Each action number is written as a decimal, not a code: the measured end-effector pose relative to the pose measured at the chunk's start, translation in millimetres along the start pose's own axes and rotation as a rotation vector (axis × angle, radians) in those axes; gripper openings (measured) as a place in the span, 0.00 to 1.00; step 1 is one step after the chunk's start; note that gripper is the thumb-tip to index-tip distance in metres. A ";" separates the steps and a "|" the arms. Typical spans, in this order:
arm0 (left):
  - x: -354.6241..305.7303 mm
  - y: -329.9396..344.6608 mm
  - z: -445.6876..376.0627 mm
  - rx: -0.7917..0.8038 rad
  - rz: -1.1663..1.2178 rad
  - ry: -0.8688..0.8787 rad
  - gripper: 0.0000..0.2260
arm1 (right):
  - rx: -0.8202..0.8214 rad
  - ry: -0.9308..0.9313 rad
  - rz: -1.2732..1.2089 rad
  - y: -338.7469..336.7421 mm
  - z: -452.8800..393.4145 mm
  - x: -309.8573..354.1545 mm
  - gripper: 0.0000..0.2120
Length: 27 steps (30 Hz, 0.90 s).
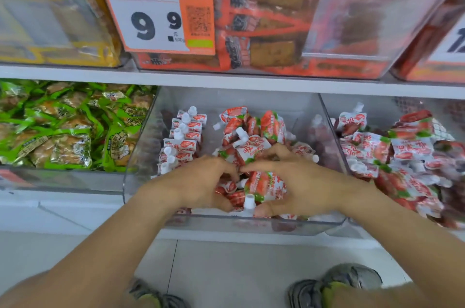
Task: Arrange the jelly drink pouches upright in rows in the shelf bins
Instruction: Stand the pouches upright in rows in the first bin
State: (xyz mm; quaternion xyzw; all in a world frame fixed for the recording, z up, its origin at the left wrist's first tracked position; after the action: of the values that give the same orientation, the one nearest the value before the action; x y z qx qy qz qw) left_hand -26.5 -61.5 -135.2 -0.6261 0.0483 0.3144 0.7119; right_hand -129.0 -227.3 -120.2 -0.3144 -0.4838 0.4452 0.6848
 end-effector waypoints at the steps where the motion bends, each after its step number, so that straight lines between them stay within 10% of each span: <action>1: 2.8 -0.4 -1.1 0.030 -0.005 0.008 0.27 | -0.004 0.010 0.014 4.4 -1.0 3.8 0.36; 21: 16.0 -6.5 8.1 -0.222 -0.016 0.083 0.08 | -0.525 0.038 -0.246 -28.2 9.4 -9.0 0.20; 27: 16.4 -12.5 9.9 -0.228 0.020 0.076 0.12 | -0.729 0.206 0.141 -52.2 -13.0 2.4 0.16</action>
State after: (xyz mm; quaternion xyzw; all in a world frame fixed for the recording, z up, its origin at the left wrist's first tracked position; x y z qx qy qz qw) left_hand -10.3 -46.3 -129.9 -0.7139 0.0454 0.3010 0.6306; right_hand -100.5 -246.3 -78.7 -0.6129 -0.5163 0.2560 0.5406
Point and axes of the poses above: each hand's wrist, its own z-axis away from the middle knuckle, its own y-axis out of the palm, x = y × z, the point moved 3 cm from there along -z, towards the middle knuckle, and after that the axes turned 10 degrees about y, right-handed, at the moved point
